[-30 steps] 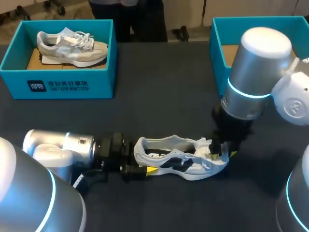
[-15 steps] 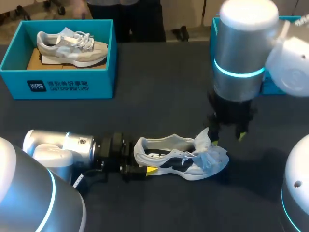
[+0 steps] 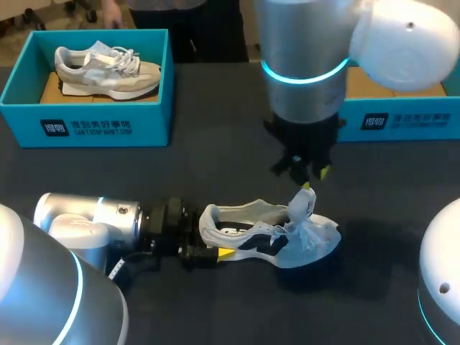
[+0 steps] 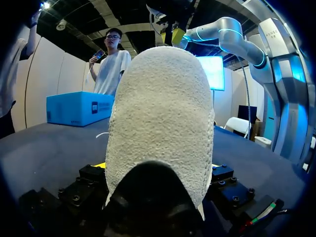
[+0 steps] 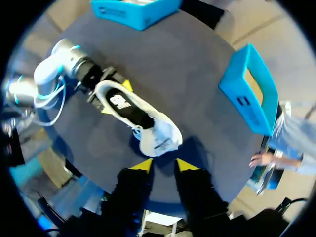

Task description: Take the shoe out of the shoebox, open the shoe tongue, remove and reinsert the insole, then place the shoe into the shoebox

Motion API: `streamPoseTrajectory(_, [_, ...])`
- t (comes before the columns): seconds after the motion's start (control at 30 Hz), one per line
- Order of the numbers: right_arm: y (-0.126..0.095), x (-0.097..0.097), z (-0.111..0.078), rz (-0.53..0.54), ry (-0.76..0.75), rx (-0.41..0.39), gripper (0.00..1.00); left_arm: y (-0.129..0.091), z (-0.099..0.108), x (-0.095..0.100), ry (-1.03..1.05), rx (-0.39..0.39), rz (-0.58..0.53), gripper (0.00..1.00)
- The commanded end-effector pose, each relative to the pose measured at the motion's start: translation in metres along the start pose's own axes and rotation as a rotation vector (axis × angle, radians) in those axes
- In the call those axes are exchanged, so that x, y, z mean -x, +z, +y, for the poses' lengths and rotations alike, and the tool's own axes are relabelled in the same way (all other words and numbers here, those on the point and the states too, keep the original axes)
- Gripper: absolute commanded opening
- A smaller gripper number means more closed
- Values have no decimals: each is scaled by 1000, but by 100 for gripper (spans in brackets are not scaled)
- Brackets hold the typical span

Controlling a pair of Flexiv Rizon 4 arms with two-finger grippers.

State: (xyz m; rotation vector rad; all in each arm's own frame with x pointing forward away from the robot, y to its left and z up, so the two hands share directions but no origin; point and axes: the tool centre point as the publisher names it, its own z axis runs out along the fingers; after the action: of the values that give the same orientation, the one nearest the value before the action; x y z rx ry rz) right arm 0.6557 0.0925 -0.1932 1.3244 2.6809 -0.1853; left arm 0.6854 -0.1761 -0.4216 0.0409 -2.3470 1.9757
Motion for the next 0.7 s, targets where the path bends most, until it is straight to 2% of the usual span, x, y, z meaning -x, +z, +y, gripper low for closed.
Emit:
streamPoseTrajectory(0.03, [5,-21,25,-108,-315,52,0,0,0,0,1,0,0,0])
streamPoseTrajectory(0.13, [11,-32,34,-60,-441,120,0,0,0,0,1,0,0,0])
streamPoseTrajectory(0.2, [16,-39,38,7,-581,173,0,0,0,0,1,0,0,0])
streamPoseTrajectory(0.5, [16,-39,38,7,-581,173,0,0,0,0,1,0,0,0])
streamPoseTrajectory(0.53, [23,-43,44,6,-592,156,0,0,0,0,1,0,0,0])
streamPoseTrajectory(0.7, [51,-56,62,-3,-747,203,0,0,0,0,1,0,0,0])
